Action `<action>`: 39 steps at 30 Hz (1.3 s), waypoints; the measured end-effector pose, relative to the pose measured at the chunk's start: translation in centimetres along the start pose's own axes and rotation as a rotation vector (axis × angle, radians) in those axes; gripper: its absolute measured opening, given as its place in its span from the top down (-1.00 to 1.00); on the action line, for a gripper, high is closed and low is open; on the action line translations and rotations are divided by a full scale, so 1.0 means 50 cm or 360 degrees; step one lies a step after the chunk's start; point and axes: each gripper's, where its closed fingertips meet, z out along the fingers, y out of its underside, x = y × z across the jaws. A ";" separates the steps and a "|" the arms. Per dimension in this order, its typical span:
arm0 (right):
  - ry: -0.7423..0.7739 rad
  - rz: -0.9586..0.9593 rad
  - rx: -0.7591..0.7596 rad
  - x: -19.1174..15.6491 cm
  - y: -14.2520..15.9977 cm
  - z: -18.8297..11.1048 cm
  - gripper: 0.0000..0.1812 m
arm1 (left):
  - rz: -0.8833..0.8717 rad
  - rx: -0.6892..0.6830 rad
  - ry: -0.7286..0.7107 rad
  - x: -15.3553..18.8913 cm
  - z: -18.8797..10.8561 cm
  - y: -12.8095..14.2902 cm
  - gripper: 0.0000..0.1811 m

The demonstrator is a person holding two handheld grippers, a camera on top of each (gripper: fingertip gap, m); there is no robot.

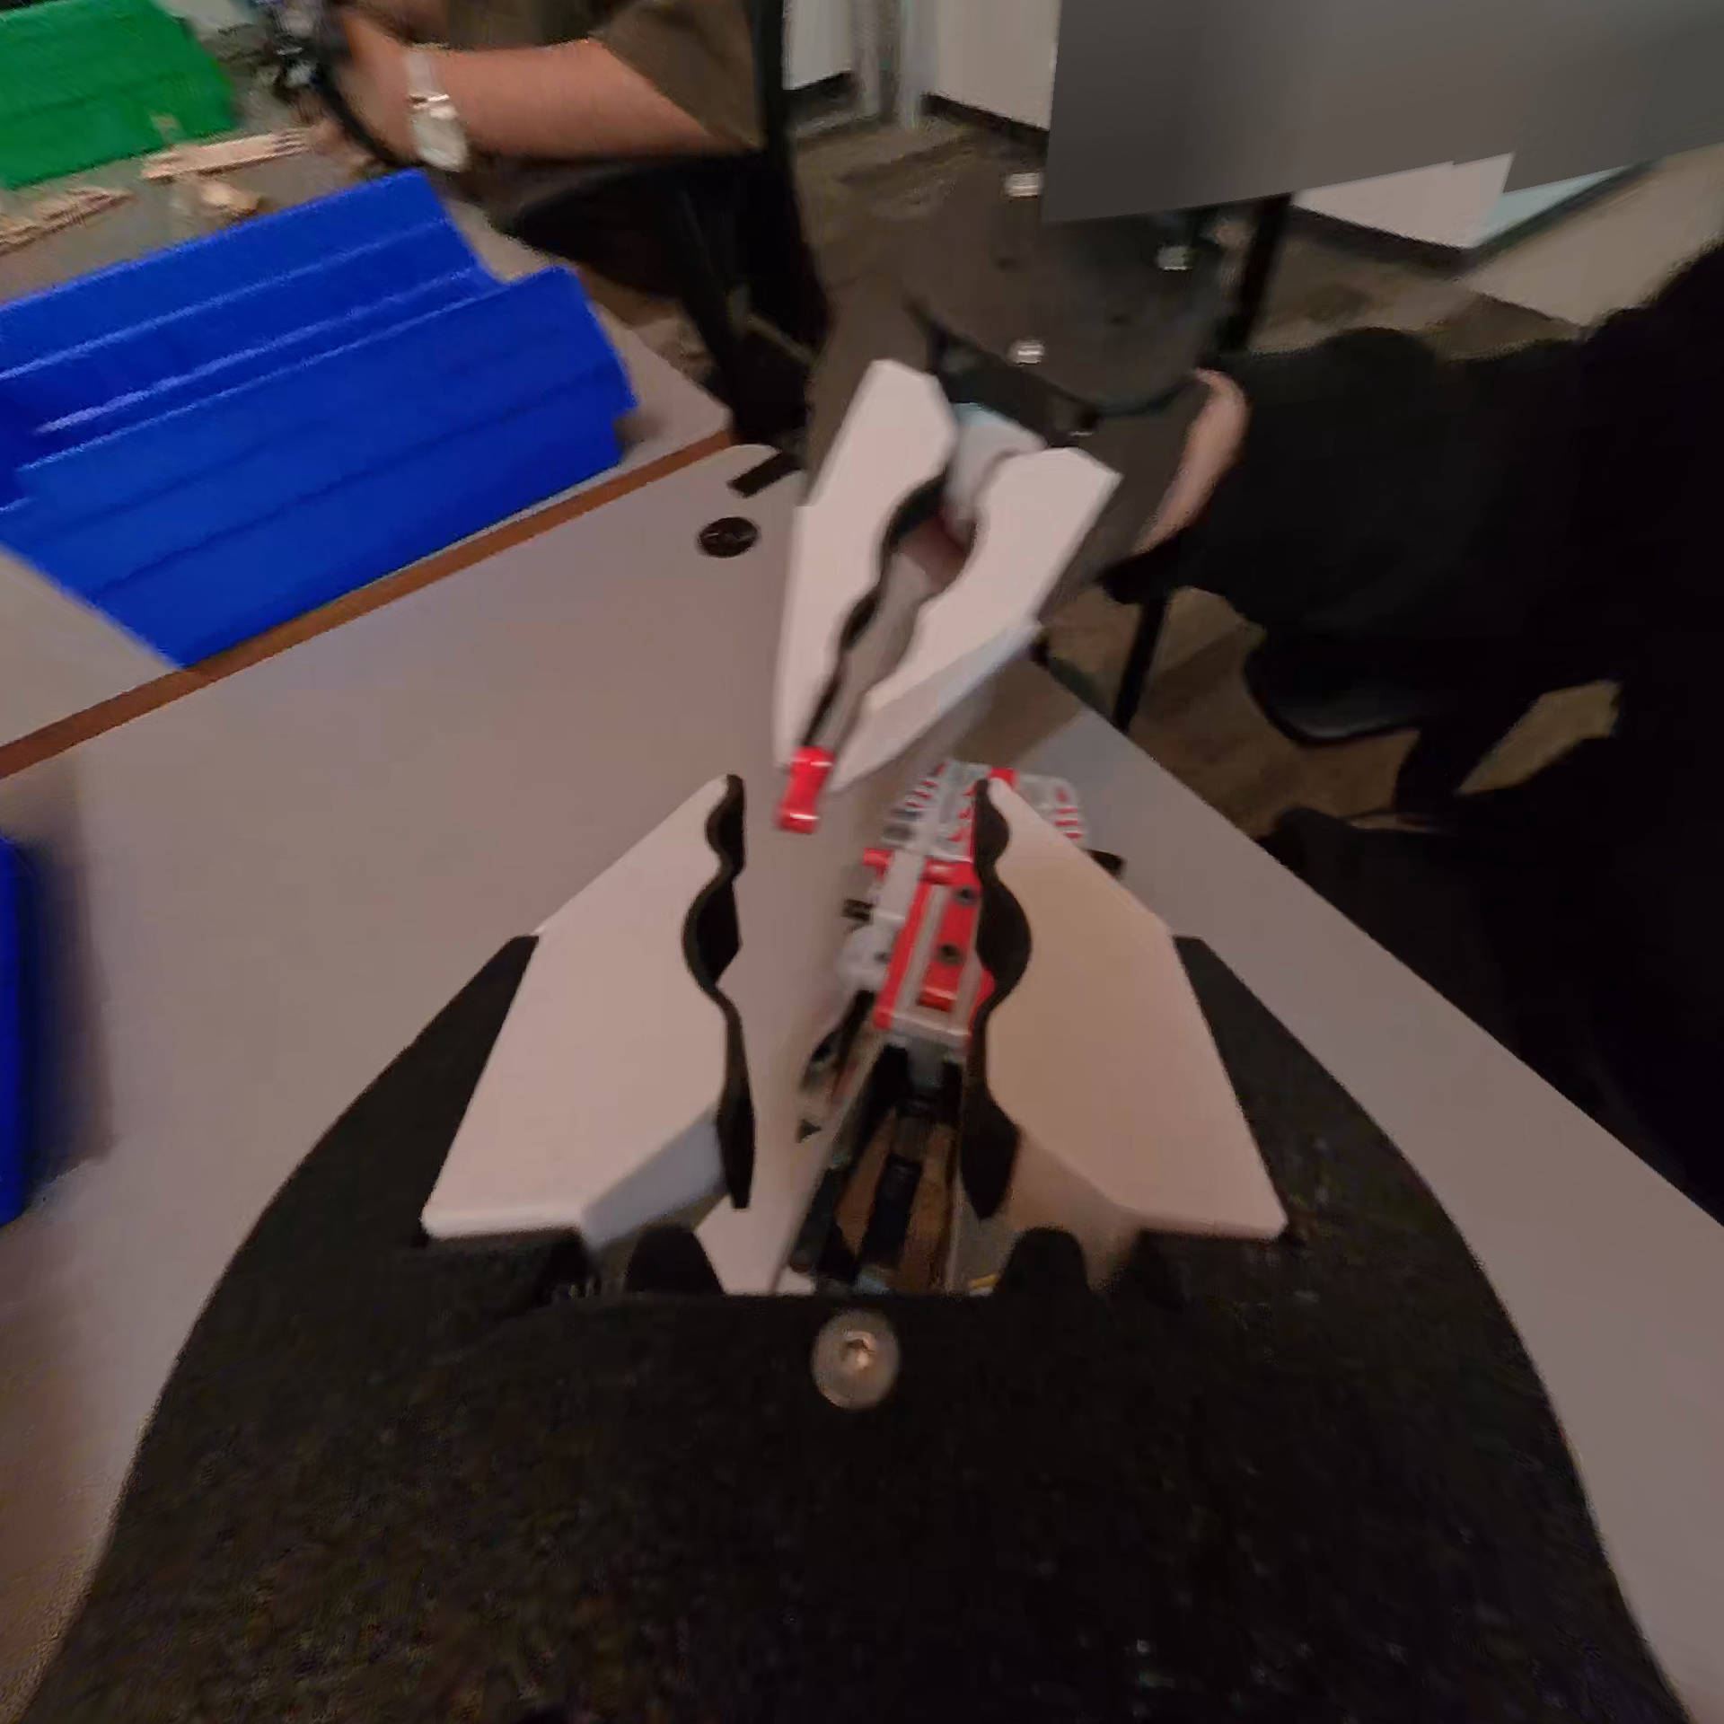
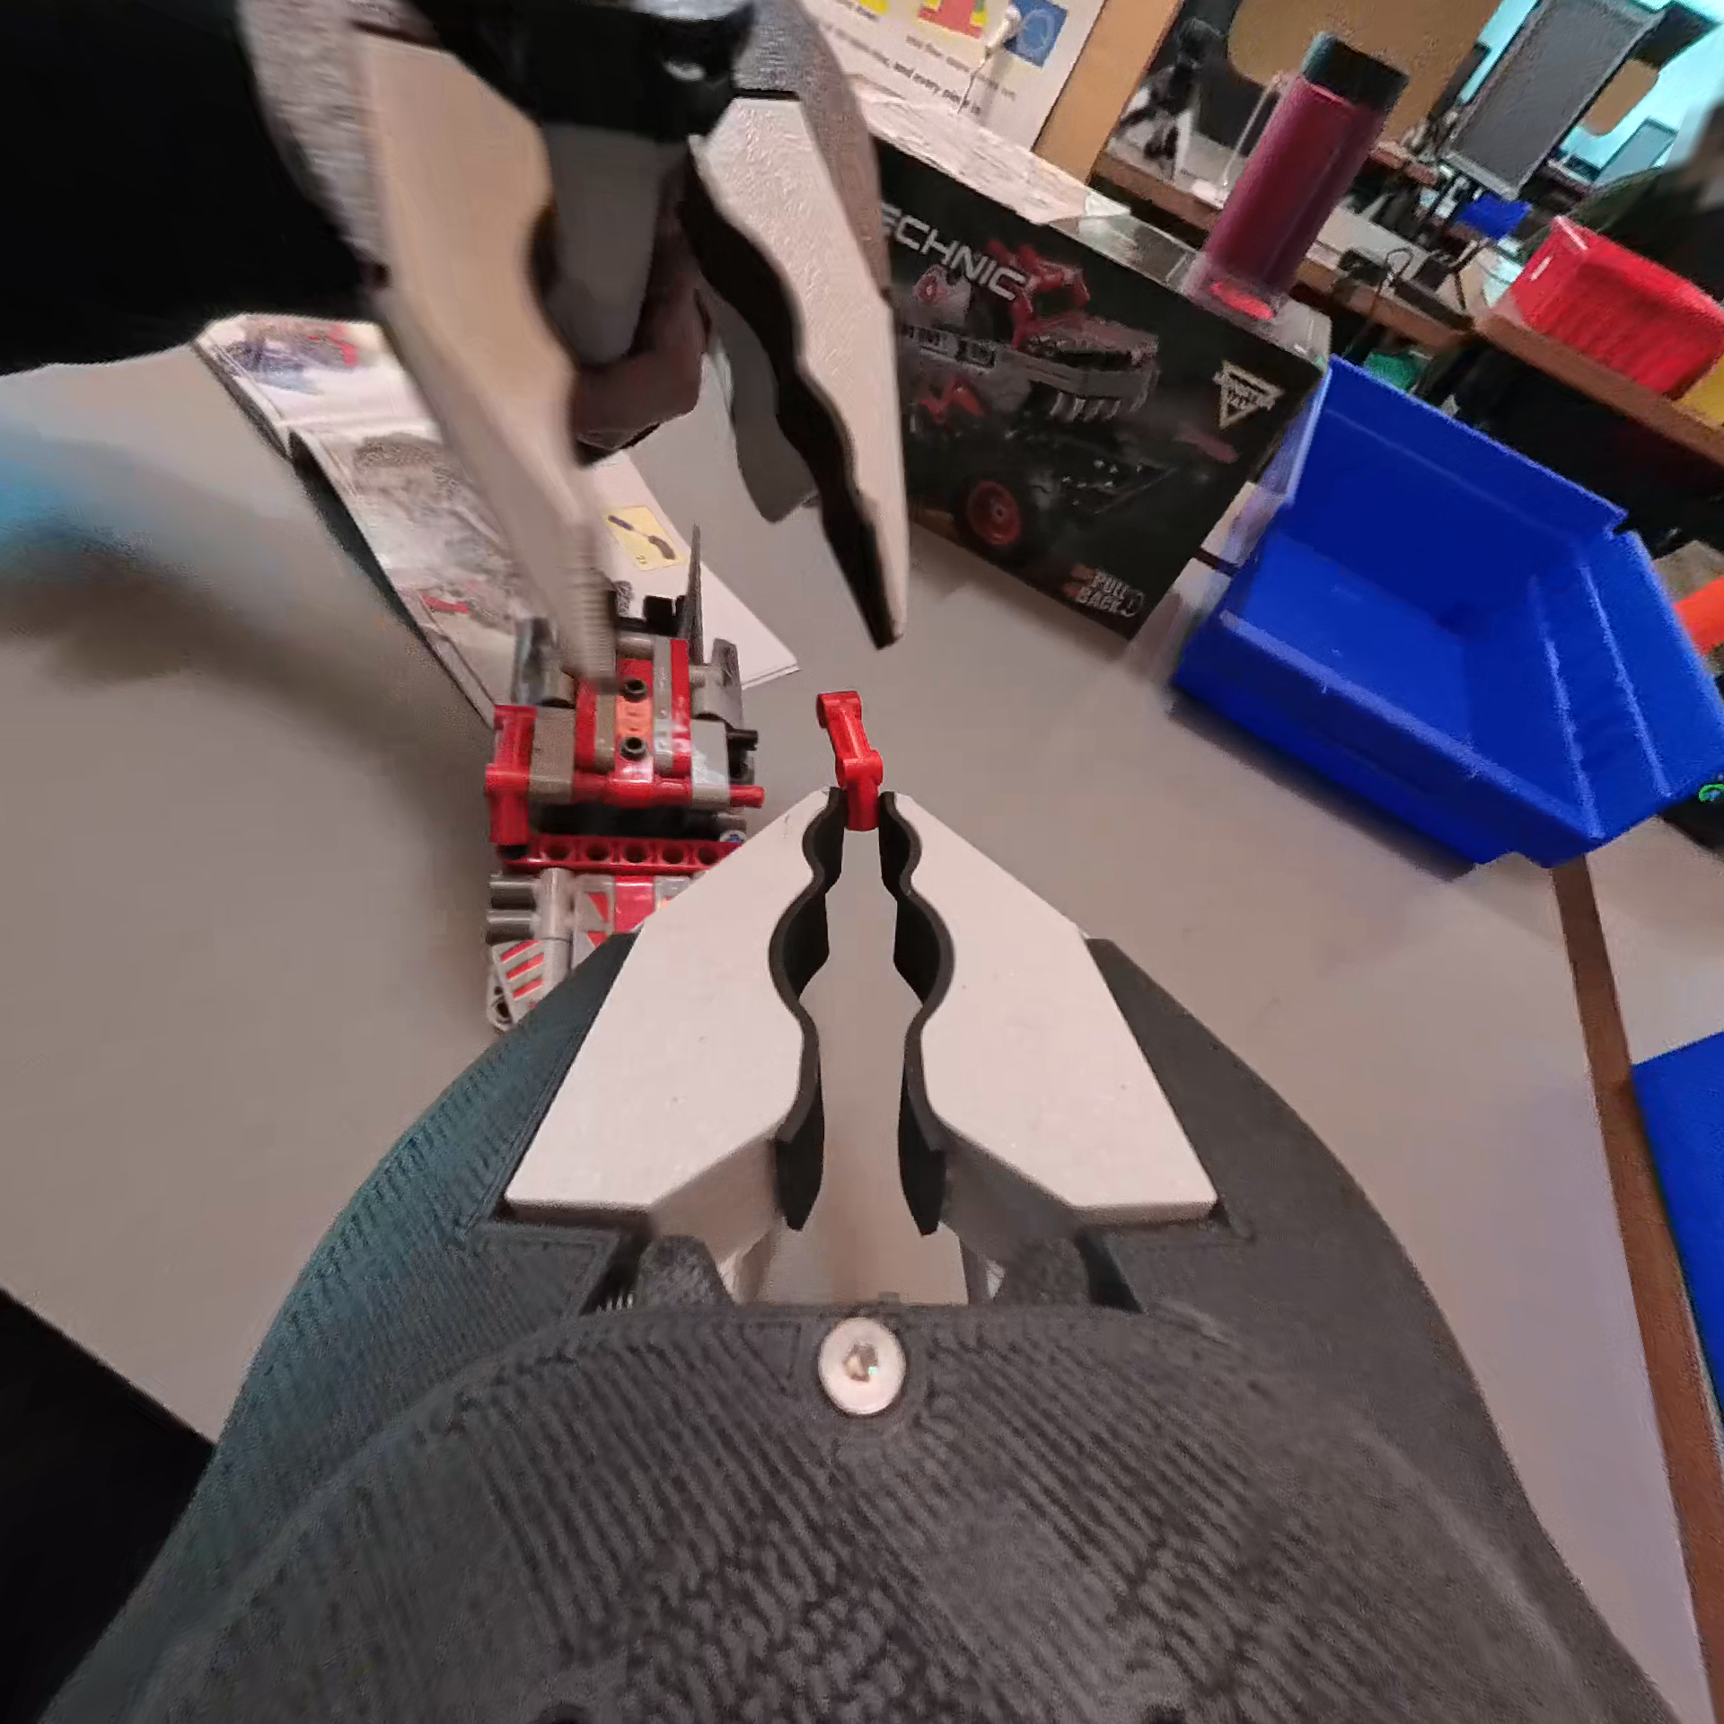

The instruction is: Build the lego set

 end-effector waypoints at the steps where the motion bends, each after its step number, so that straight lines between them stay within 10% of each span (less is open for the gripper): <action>1: -0.0016 -0.0009 0.0006 -0.007 -0.006 -0.001 0.94 | -0.0005 -0.0030 -0.0069 -0.016 0.000 0.004 0.54; 7: -0.0074 0.0038 0.0084 -0.025 -0.026 -0.002 0.94 | 0.0138 -0.0139 -0.0055 -0.008 0.010 0.025 0.94; 39: -0.0246 0.0201 0.0134 -0.034 -0.009 -0.004 0.94 | 0.0204 -0.0155 0.0046 0.000 0.015 0.041 0.82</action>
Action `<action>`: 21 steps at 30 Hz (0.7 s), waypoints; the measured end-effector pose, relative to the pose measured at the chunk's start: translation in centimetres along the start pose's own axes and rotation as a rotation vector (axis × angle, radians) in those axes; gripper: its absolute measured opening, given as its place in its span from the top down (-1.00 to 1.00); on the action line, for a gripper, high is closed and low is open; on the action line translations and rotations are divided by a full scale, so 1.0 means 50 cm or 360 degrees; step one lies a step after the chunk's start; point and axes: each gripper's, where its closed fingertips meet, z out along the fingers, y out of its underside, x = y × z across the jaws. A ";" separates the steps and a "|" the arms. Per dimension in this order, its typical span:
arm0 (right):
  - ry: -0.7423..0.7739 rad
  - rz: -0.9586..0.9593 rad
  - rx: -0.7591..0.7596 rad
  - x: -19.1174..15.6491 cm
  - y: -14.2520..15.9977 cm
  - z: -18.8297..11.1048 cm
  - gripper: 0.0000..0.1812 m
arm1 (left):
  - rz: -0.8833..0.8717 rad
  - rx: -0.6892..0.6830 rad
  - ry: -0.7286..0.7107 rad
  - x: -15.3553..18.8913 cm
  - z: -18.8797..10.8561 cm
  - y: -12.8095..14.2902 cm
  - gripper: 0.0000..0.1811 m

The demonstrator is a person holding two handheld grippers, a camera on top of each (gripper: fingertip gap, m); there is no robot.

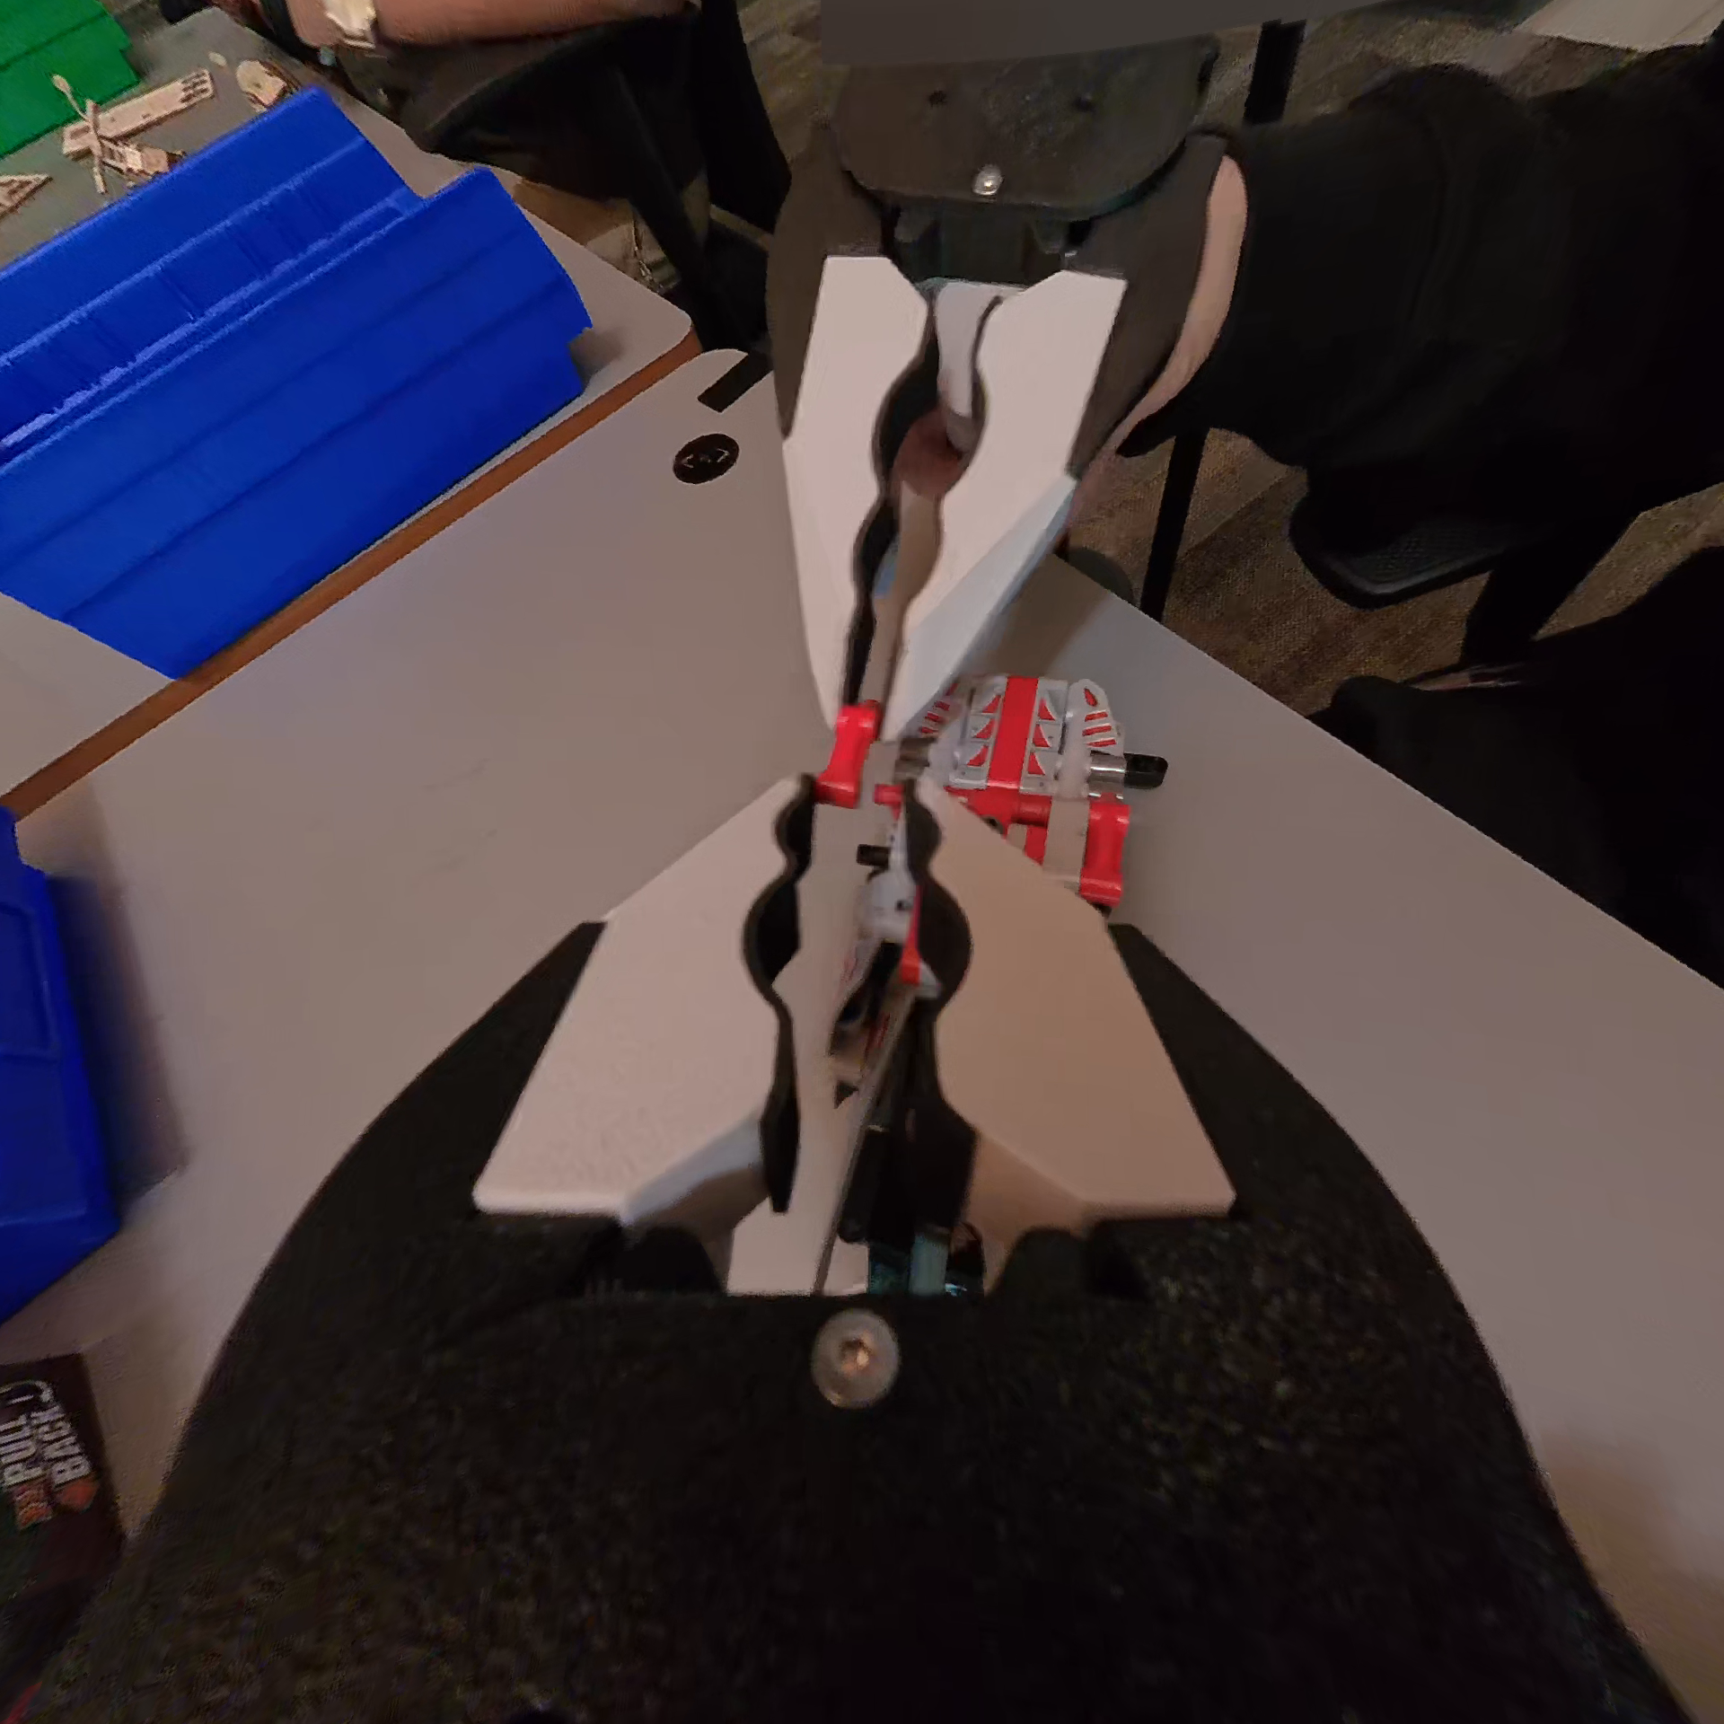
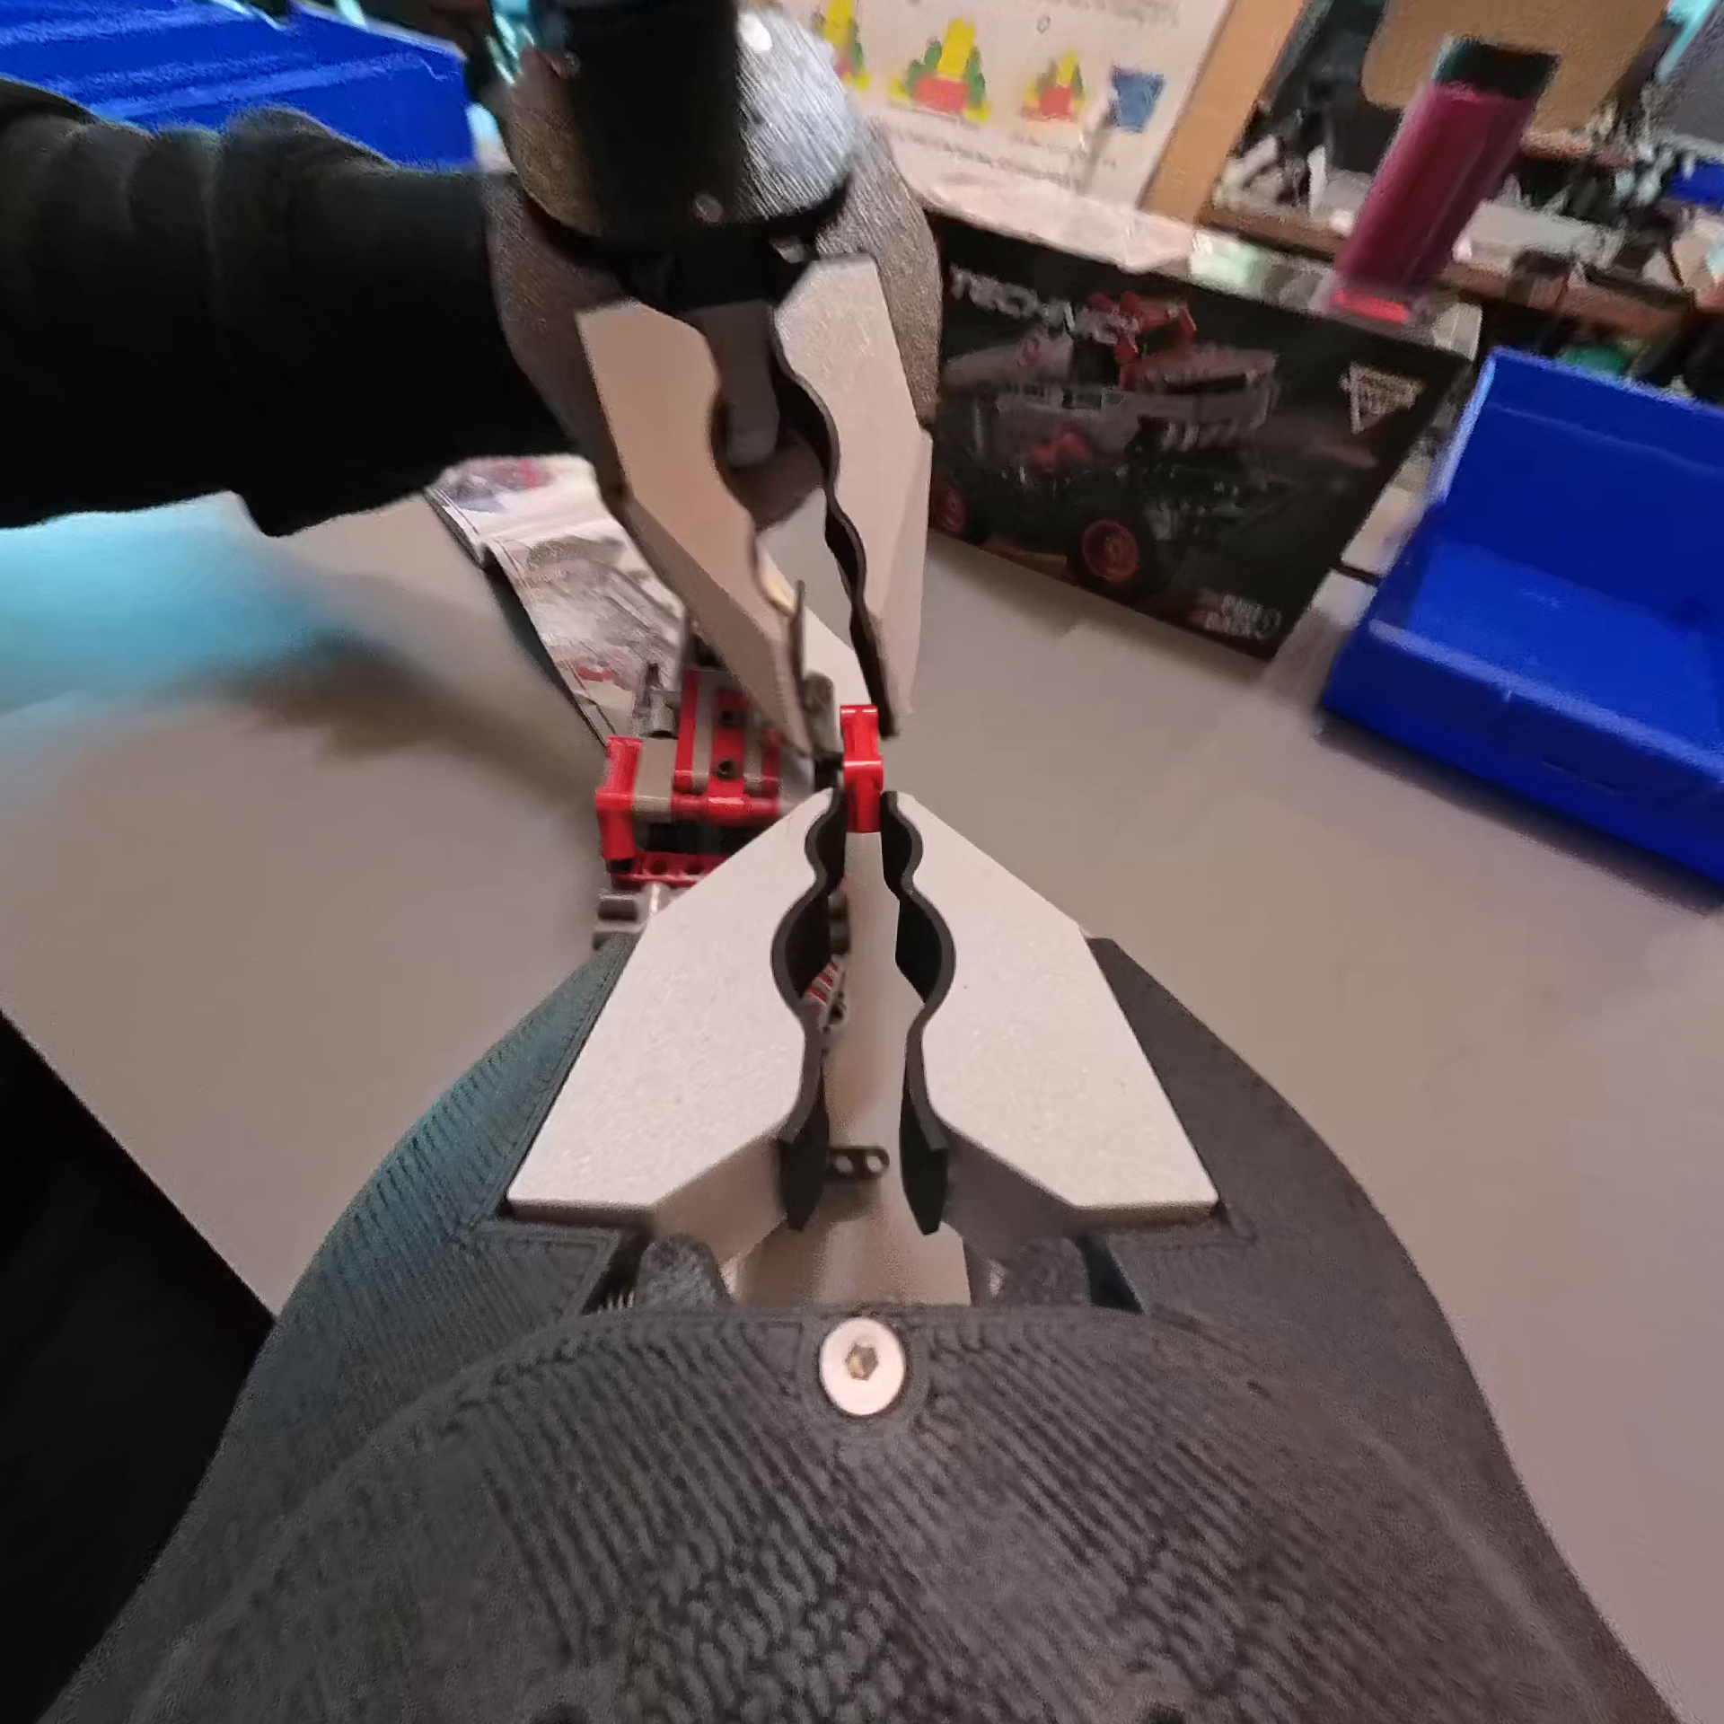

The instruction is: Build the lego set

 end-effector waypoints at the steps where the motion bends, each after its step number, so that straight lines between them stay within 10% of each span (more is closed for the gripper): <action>1: 0.0051 0.0022 -0.0065 0.010 0.013 0.000 0.94 | -0.0021 0.0000 0.0029 0.006 -0.003 0.001 0.68; 7: 0.0041 0.0194 -0.0188 0.010 0.041 0.007 0.94 | -0.0123 -0.0052 0.0190 0.047 -0.009 0.017 0.20; 21: 0.0036 0.0094 -0.0206 -0.003 0.035 0.013 0.94 | -0.0063 -0.0237 0.0149 0.056 0.034 0.047 0.23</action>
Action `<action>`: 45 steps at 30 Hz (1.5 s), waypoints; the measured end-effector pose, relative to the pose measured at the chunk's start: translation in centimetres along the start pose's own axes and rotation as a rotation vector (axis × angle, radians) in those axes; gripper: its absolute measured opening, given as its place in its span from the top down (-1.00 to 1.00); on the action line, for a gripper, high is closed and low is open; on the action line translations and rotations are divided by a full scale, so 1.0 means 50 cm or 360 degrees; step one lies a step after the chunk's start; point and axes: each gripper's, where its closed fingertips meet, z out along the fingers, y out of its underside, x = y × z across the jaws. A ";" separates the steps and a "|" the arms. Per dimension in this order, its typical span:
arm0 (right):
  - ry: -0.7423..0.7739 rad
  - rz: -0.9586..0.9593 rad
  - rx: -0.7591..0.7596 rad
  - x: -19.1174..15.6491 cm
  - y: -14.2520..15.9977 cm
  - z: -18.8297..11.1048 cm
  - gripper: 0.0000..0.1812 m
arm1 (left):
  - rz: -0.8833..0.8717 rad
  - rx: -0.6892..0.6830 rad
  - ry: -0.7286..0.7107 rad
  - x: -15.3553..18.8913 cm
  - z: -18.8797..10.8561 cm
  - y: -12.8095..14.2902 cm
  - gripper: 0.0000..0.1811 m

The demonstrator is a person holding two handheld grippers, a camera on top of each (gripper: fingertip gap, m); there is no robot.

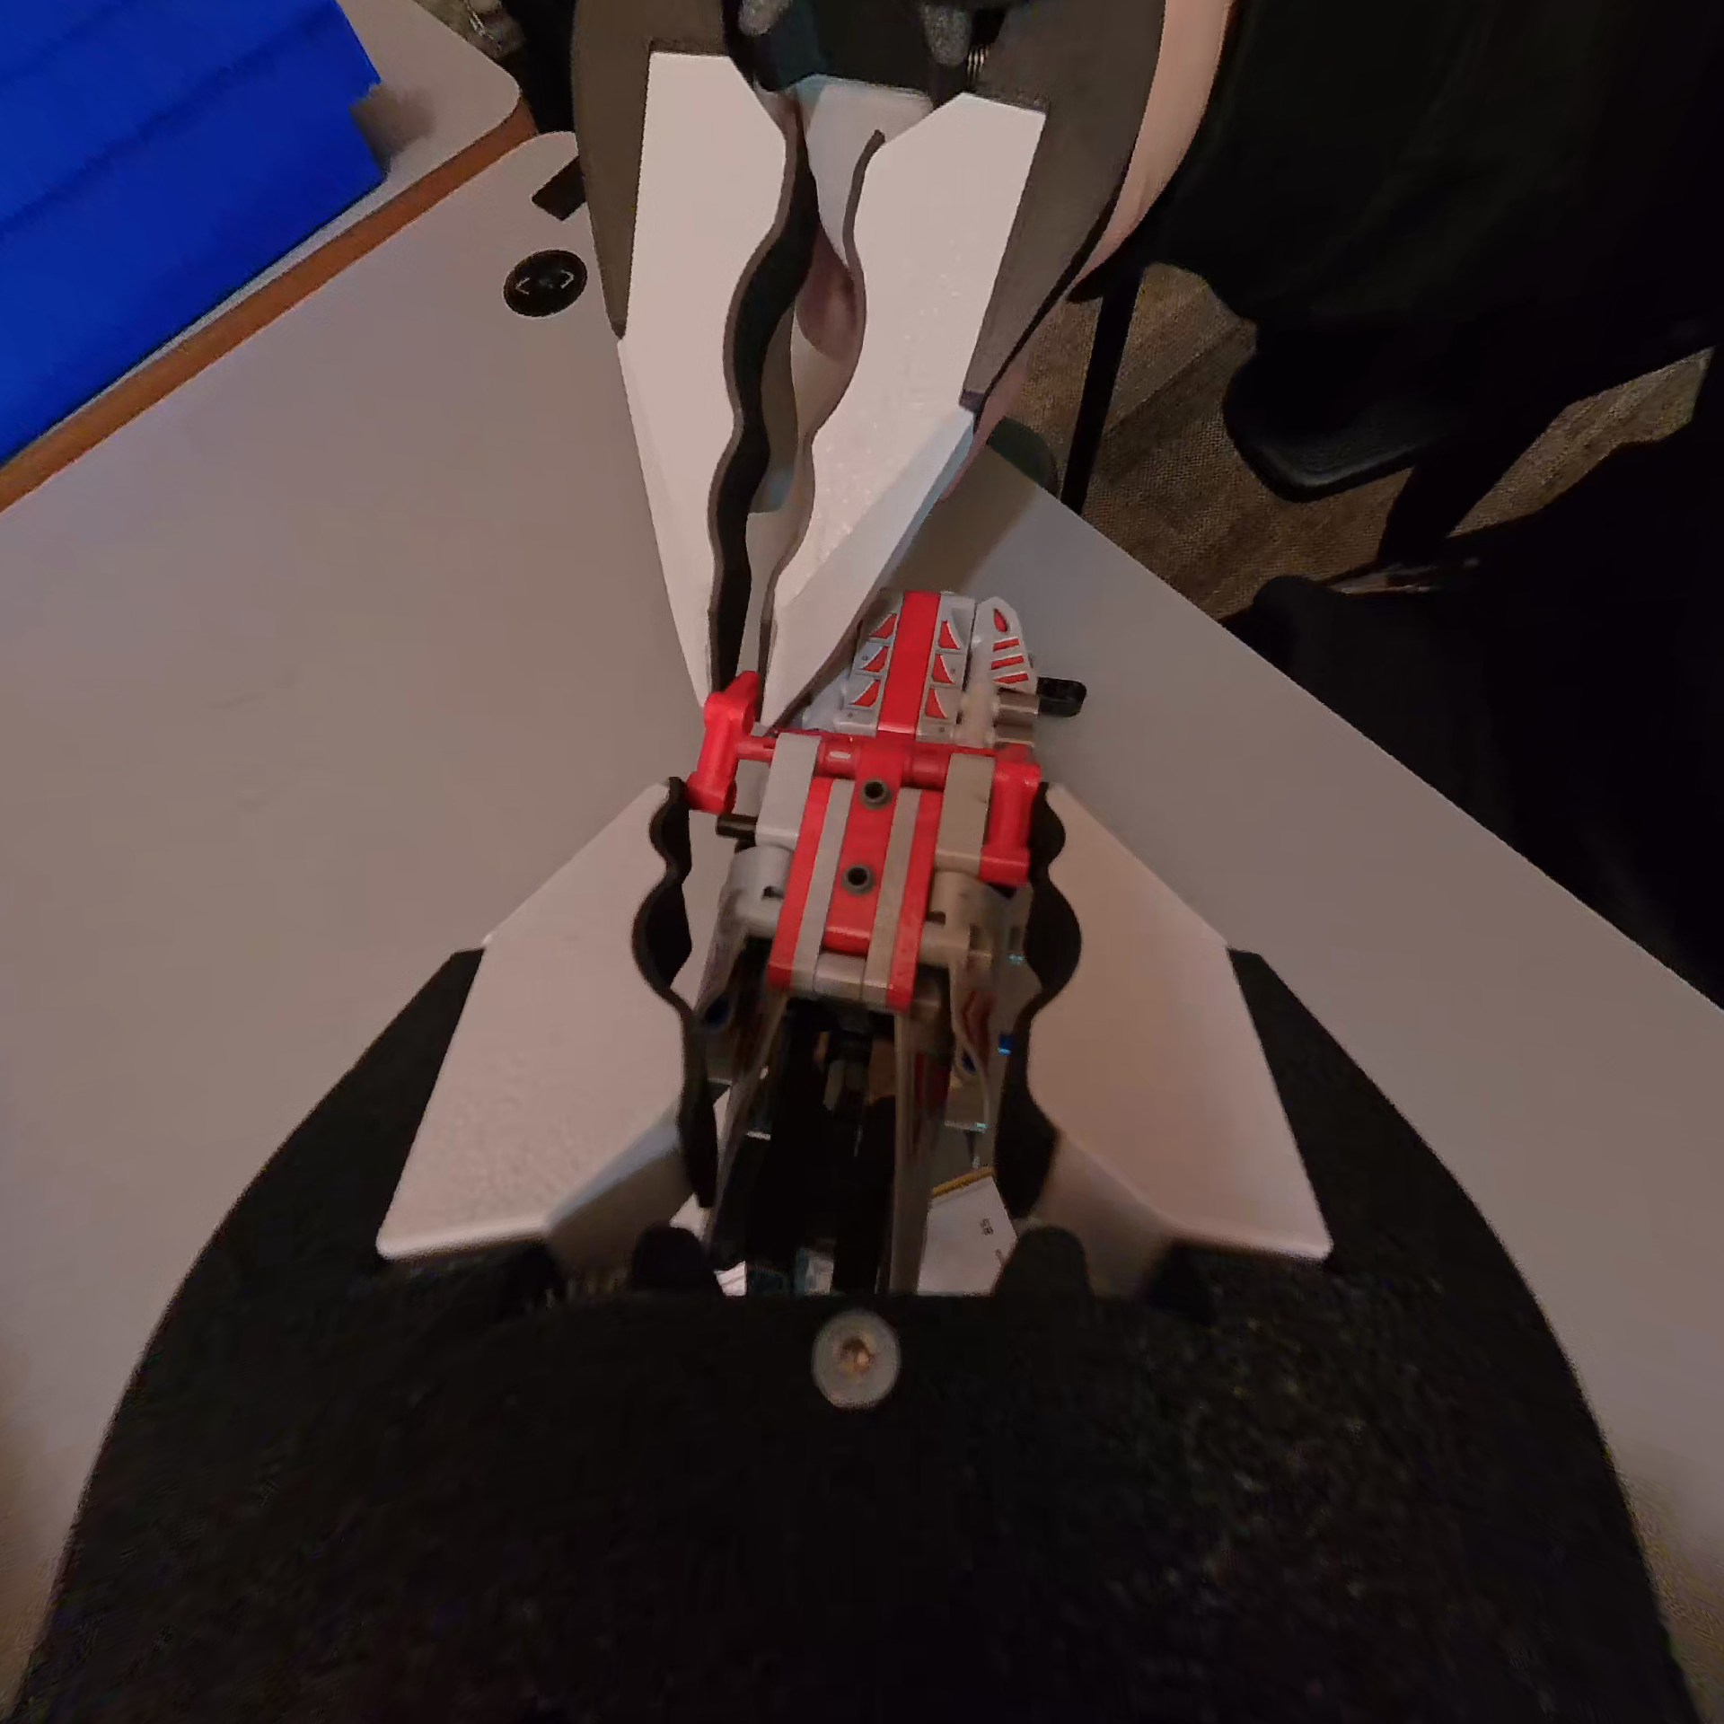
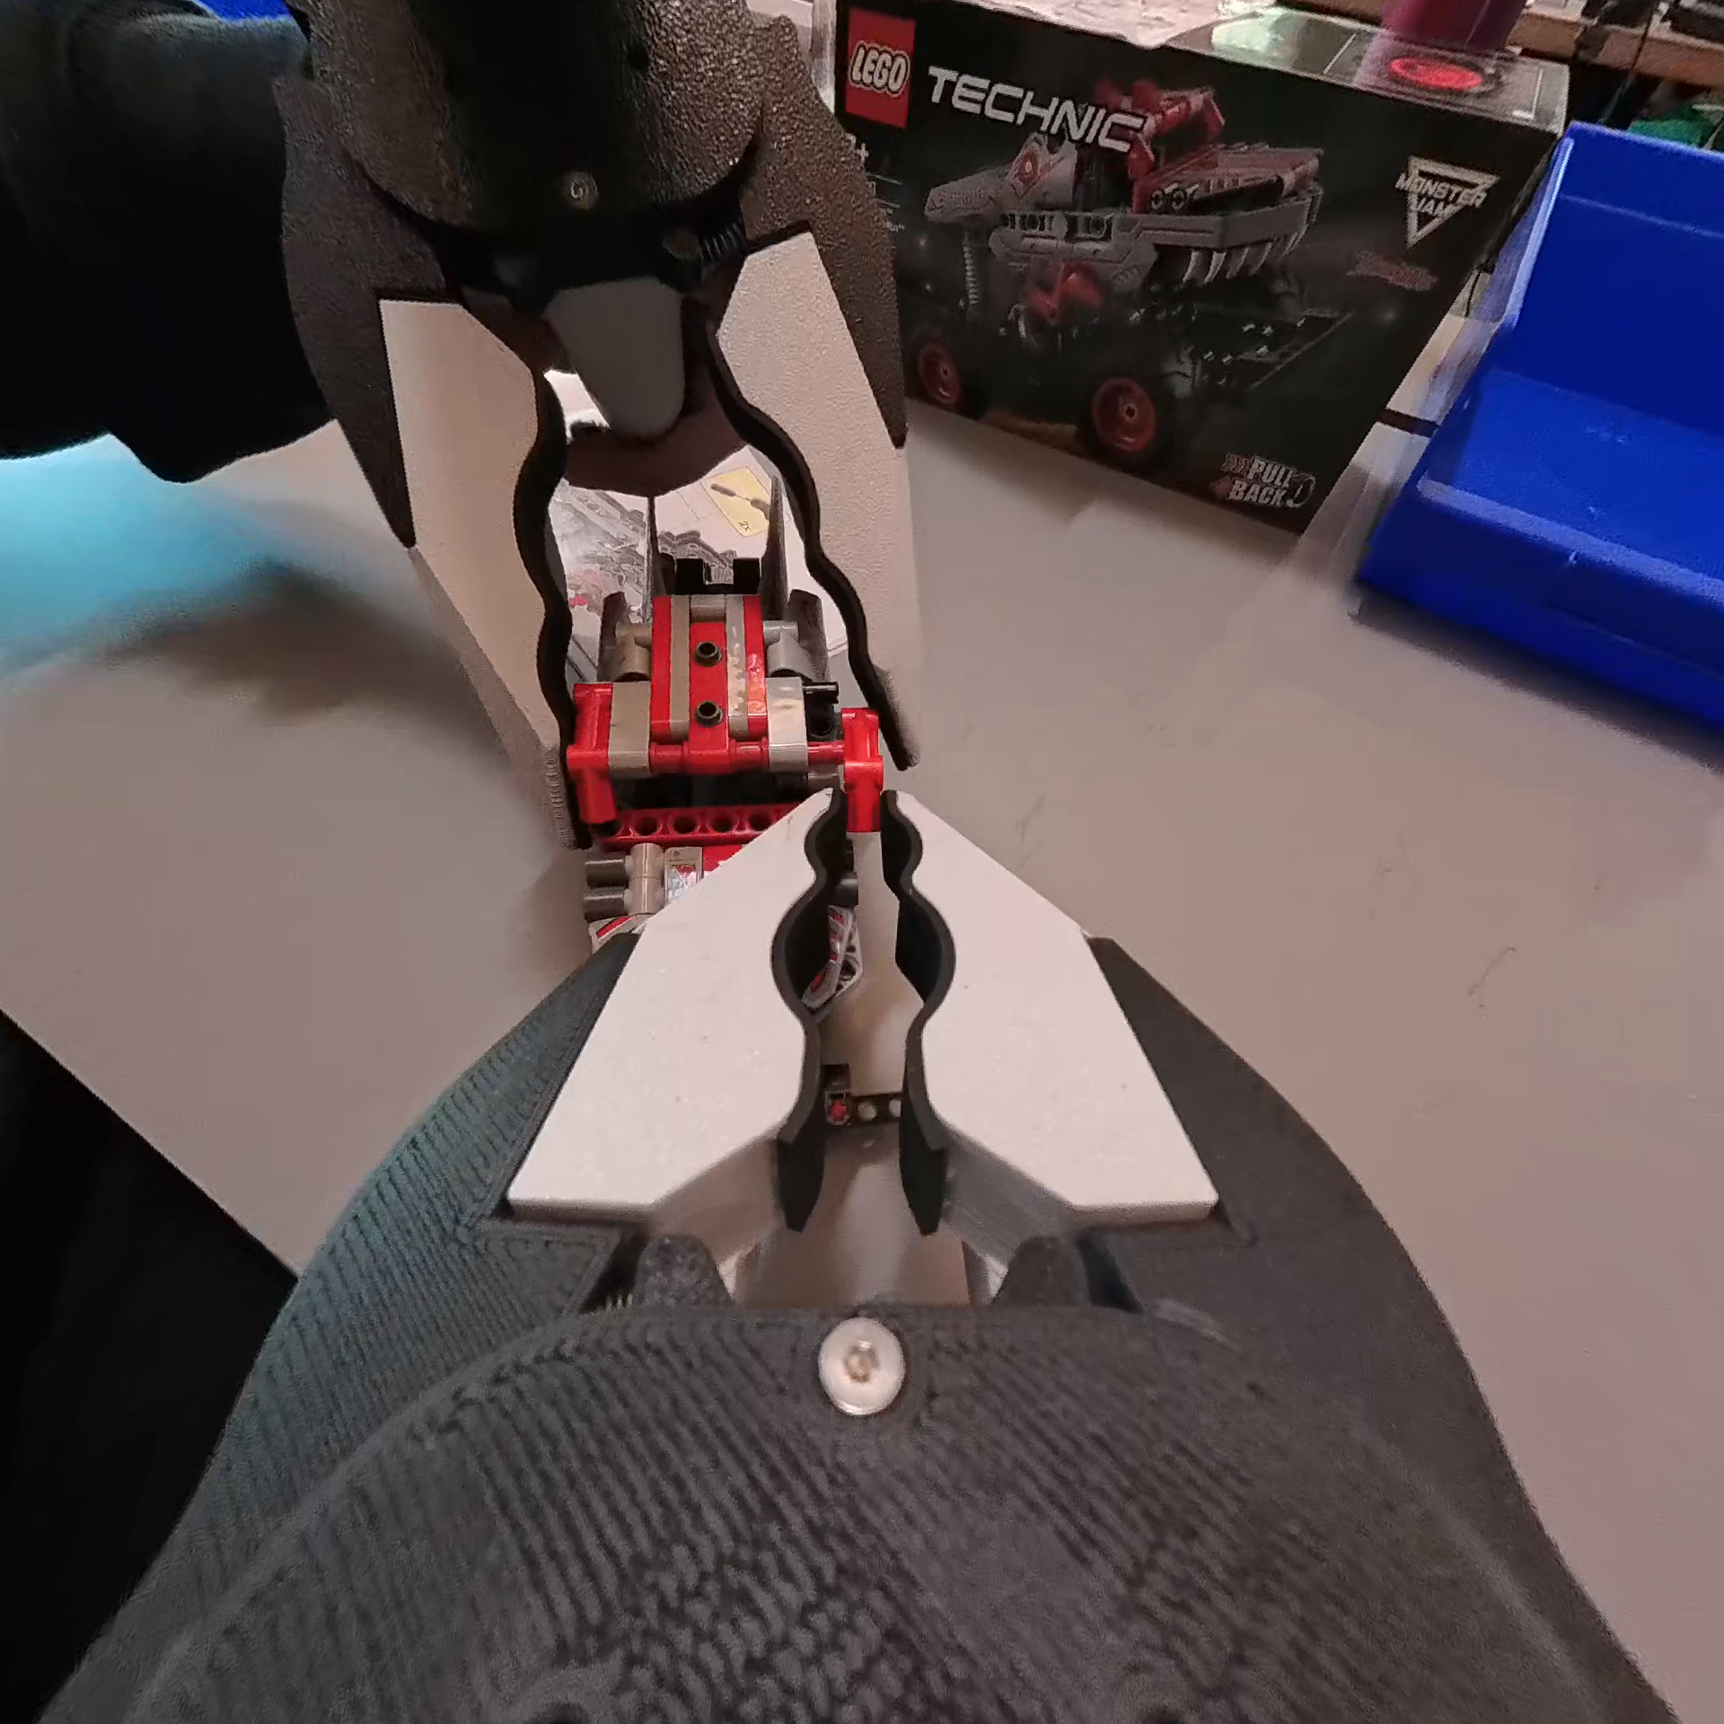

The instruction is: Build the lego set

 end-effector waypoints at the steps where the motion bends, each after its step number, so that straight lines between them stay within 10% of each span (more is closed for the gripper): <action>1: 0.0001 -0.0022 0.0023 0.001 -0.002 0.000 0.94 | 0.0001 0.0003 -0.0007 -0.001 0.000 0.000 0.23; 45: -0.0231 0.0130 0.0430 0.000 -0.017 0.015 0.94 | -0.0080 0.0061 0.0017 -0.006 -0.006 0.006 0.21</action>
